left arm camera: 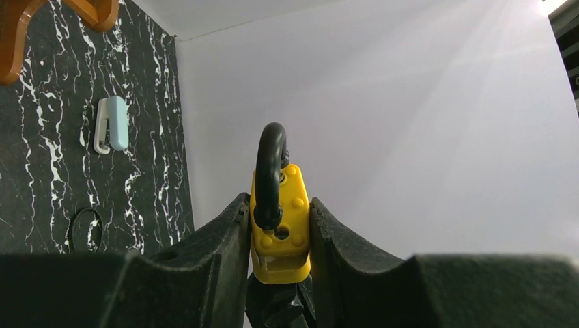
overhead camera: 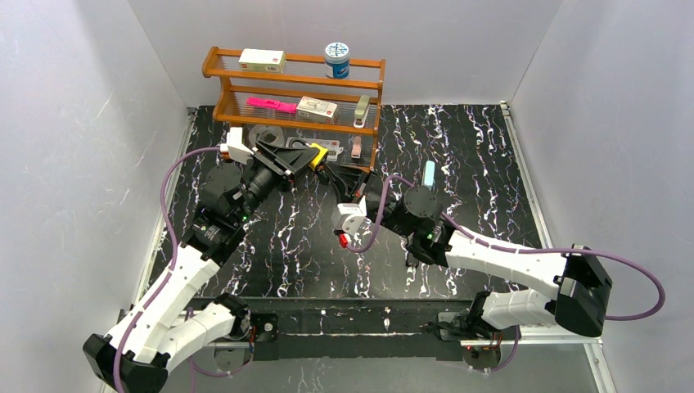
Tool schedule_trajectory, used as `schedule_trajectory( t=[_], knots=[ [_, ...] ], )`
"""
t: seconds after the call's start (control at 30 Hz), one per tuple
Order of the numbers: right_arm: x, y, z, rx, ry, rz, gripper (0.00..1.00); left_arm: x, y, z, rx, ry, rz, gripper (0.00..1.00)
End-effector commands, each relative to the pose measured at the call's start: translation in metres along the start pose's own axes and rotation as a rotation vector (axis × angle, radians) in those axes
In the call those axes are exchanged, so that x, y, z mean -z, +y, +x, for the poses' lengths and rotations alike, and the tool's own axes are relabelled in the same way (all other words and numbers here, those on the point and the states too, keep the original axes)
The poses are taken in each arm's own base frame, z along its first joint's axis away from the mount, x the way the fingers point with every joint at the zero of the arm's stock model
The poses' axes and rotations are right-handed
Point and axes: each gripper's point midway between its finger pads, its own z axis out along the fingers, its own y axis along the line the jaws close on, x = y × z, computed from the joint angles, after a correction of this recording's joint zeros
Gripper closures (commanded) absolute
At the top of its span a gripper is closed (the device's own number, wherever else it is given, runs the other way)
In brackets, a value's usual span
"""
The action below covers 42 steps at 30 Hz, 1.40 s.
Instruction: Unlock with the key
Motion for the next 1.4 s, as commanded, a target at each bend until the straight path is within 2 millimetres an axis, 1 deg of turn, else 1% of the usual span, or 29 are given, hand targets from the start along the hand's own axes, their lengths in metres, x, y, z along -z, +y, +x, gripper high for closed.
schedule_trajectory(
  t=[0.0,0.03,0.13,0.2,0.3,0.4,0.5,0.6,0.63,0.73,0.87,1.1,1.27,1.37],
  knots=[
    [-0.002,-0.038,-0.005,-0.003,0.007,0.118,0.95,0.011,-0.041,-0.008,-0.01,-0.023,0.117,1.0],
    [-0.002,-0.04,-0.005,-0.012,0.012,0.128,0.98,0.011,-0.041,-0.008,-0.011,-0.023,0.117,1.0],
    [-0.003,-0.048,-0.004,-0.065,0.022,0.163,0.99,0.012,-0.043,-0.007,-0.021,-0.021,0.125,1.0],
    [-0.004,-0.054,-0.003,-0.141,0.032,0.191,0.99,0.013,-0.046,-0.007,-0.031,-0.02,0.144,1.0],
    [-0.004,-0.068,-0.004,-0.343,0.048,0.244,0.99,0.016,-0.053,-0.007,-0.049,-0.024,0.187,1.0],
    [-0.002,-0.075,-0.007,-0.575,0.053,0.272,0.99,0.018,-0.058,-0.007,-0.063,-0.029,0.231,1.0],
    [0.0,-0.073,-0.01,-0.815,0.066,0.279,0.99,0.019,-0.061,-0.006,-0.07,-0.026,0.265,1.0],
    [0.0,-0.067,-0.012,-1.038,0.091,0.284,0.99,0.02,-0.066,-0.005,-0.075,-0.024,0.305,1.0],
    [-0.001,-0.064,-0.013,-1.139,0.097,0.291,0.99,0.02,-0.068,-0.004,-0.076,-0.021,0.317,1.0],
    [-0.001,-0.057,-0.013,-1.311,0.121,0.306,0.99,0.022,-0.074,-0.003,-0.084,-0.016,0.35,1.0],
    [-0.001,-0.05,-0.008,-1.497,0.148,0.334,0.99,0.025,-0.078,-0.003,-0.087,-0.017,0.373,1.0],
    [0.004,-0.047,0.008,-1.803,0.162,0.4,0.99,0.029,-0.082,-0.002,-0.084,-0.018,0.405,1.0],
    [0.004,-0.041,0.01,-1.957,0.159,0.378,0.99,0.029,-0.083,-0.002,-0.087,-0.018,0.414,1.0],
    [0.004,-0.04,0.007,-1.984,0.154,0.36,0.99,0.03,-0.082,-0.003,-0.086,-0.022,0.414,1.0]
  ],
)
